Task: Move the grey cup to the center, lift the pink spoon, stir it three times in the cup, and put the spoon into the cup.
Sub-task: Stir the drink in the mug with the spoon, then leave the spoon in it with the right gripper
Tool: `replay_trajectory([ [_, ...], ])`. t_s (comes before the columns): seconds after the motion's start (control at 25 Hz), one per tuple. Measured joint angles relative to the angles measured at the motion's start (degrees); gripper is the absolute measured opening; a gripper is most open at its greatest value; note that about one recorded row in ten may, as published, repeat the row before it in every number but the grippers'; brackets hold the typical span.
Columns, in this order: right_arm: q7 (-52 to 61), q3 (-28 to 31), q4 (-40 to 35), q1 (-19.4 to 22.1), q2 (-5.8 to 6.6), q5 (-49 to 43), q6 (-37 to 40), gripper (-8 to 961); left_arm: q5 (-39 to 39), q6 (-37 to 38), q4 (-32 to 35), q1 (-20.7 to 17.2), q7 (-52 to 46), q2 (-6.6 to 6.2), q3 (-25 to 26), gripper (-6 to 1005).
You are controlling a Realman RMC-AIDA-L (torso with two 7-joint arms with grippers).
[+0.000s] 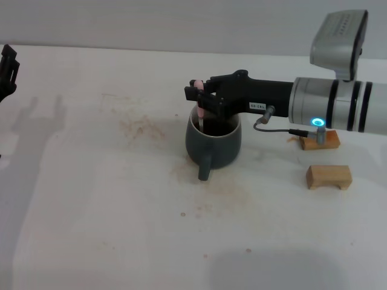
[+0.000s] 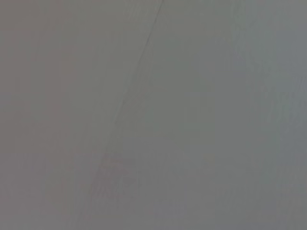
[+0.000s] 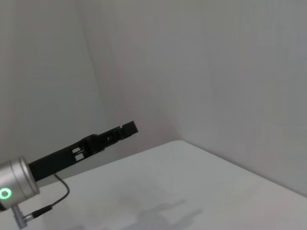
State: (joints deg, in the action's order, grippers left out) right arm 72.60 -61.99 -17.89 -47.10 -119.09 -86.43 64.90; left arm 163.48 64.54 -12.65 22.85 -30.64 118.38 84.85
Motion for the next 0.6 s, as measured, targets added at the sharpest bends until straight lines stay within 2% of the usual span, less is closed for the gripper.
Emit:
replay_trajectory([
  [0.6,0.2,0.9,-2.5,5.2,0.26,0.3,0.0,101,0.0,-0.5,0.0,0.3,-0.3,0.09,-0.4,544],
])
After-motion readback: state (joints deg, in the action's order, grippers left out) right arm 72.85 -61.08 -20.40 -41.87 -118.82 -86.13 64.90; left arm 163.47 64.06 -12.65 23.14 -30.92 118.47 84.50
